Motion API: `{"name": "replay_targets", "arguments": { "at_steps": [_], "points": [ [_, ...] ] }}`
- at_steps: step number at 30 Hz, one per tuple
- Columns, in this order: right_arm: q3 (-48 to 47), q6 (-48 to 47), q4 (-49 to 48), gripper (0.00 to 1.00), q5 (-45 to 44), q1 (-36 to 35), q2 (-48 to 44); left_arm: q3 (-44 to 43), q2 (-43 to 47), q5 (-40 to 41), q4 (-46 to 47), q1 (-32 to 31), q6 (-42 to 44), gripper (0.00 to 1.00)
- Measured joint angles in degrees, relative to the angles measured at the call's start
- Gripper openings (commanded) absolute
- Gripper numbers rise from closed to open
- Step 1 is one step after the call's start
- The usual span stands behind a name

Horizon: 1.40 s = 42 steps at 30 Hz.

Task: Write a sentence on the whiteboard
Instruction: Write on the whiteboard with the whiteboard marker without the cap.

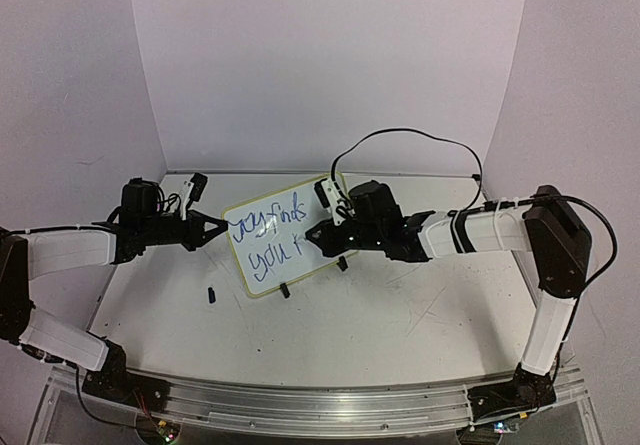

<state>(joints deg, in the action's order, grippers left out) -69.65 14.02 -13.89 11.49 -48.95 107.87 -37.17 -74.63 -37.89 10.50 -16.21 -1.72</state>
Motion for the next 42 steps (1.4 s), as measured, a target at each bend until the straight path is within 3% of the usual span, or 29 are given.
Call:
{"name": "replay_targets", "arguments": {
  "at_steps": [42],
  "points": [
    [0.4,0.0,-0.2,0.00,-0.9,1.6,-0.9,0.0,0.0,0.0,0.0,0.0,0.0,0.00]
  ]
}}
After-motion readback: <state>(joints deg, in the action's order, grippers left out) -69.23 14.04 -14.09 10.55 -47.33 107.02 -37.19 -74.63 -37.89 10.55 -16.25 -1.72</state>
